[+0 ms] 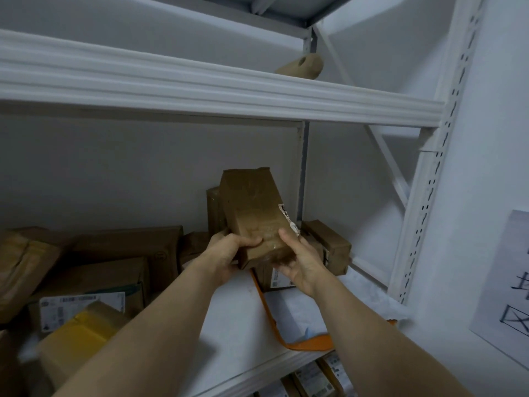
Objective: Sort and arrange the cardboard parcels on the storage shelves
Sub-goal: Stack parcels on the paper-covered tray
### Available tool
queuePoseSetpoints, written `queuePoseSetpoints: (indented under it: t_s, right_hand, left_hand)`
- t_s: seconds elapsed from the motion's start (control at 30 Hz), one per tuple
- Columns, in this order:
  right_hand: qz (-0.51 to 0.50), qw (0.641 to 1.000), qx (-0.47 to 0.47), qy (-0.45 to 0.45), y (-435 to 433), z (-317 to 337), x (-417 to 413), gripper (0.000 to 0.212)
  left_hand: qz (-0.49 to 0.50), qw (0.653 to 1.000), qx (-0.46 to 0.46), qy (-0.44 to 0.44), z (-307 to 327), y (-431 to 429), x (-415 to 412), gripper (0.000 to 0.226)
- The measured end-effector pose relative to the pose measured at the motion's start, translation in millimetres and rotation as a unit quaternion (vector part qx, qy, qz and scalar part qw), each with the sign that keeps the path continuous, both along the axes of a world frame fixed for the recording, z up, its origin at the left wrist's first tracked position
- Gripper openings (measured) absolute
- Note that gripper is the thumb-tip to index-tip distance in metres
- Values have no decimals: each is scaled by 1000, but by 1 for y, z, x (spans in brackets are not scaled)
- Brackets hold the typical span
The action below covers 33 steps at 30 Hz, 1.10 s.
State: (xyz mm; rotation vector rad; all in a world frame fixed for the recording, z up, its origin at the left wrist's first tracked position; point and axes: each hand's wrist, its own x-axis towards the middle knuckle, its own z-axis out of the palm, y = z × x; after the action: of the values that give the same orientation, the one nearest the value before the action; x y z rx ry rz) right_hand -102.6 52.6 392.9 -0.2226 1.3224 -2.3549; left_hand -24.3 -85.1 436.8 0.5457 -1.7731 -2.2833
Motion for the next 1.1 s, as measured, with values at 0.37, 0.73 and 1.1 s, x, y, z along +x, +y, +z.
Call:
queuePoseSetpoints:
  t_s: [0.37, 0.73, 1.1]
  right_hand:
    - [-169, 981, 62, -77, 39, 20, -55, 96]
    - [-172, 974, 97, -114, 105, 33, -136, 44]
    - [-204, 941, 260, -71, 101, 22, -193, 57]
  left_hand:
    - [18, 997, -55, -41, 2, 32, -51, 60]
    - [25, 963, -252, -95, -14, 59, -121, 21]
    - [-102, 779, -588, -193, -41, 66, -158, 32]
